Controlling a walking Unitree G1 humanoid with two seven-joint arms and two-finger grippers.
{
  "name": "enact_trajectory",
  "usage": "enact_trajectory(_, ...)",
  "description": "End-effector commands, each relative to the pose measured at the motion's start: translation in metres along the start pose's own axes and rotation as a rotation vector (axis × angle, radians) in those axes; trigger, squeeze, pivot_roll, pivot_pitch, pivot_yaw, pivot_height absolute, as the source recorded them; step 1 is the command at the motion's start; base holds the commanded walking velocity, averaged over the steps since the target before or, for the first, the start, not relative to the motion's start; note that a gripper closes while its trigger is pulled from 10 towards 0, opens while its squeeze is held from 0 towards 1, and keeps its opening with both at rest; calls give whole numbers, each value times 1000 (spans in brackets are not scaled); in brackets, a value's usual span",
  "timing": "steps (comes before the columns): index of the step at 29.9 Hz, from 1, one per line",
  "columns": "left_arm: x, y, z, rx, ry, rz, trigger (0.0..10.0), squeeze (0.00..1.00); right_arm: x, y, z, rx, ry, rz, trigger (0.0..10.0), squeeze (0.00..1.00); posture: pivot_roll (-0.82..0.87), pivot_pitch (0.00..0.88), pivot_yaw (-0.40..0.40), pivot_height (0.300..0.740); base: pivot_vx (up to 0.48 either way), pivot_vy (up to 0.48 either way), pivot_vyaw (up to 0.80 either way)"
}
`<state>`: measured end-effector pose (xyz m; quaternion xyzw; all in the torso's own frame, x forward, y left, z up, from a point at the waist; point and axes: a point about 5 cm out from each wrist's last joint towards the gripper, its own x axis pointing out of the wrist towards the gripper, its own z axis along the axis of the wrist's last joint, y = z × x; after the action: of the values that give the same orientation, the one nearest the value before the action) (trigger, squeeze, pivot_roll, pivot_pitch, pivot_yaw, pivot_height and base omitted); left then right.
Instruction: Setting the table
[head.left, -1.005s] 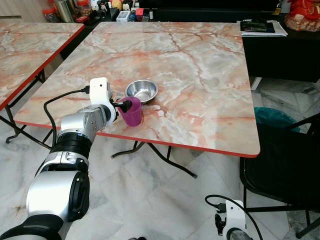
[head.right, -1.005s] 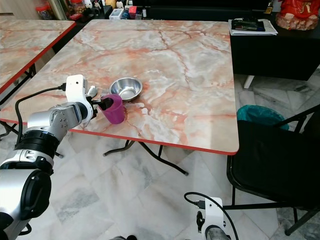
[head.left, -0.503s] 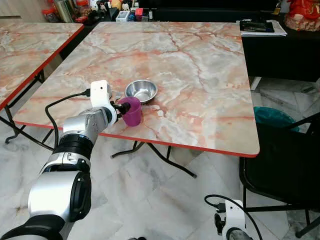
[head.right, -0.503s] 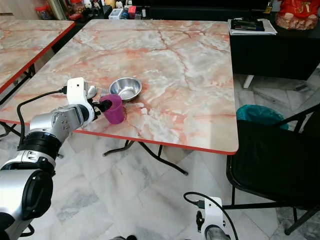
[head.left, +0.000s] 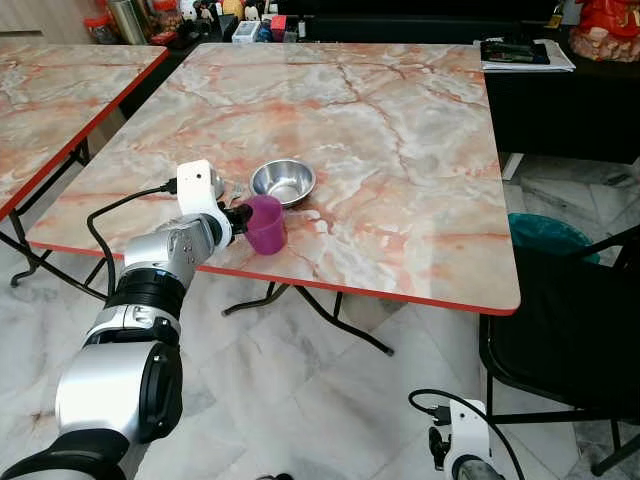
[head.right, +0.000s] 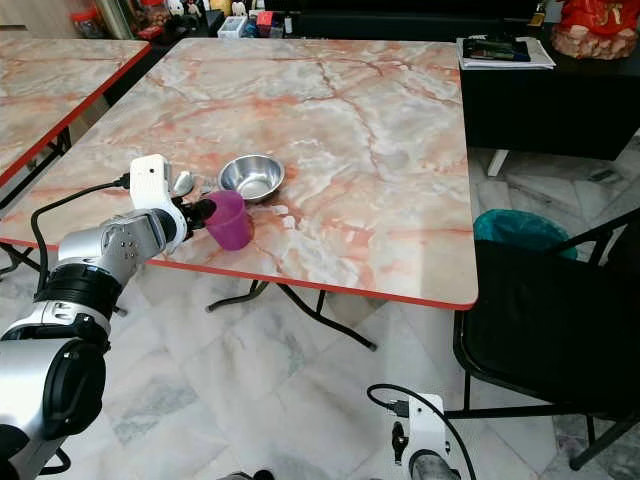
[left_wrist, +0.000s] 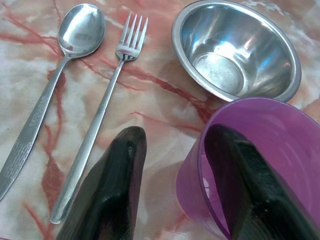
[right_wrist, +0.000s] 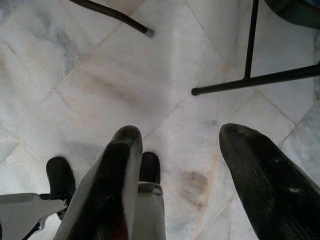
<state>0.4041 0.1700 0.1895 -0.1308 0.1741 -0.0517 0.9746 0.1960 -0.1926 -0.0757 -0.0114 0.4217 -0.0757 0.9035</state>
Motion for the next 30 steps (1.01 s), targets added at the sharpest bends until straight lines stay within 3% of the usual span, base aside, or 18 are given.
enact_trajectory(1, 0, 1, 0, -28, 9, 1, 0, 0, -1, 2, -5, 9, 15, 0, 10000, 0, -47, 130, 77, 740, 0, 0, 0)
enact_trajectory(21, 0, 3, -1, -53, 5, 14, 0, 0, -1, 0, -6, 11, 22, -2, 10000, 0, -46, 127, 76, 740, 0, 0, 0)
enact_trajectory(30, 0, 1, 1, -53, -43, -8, 0, 0, -1, -2, -7, 10, 28, -5, 10000, 0, -45, 126, 76, 740, 0, 0, 0)
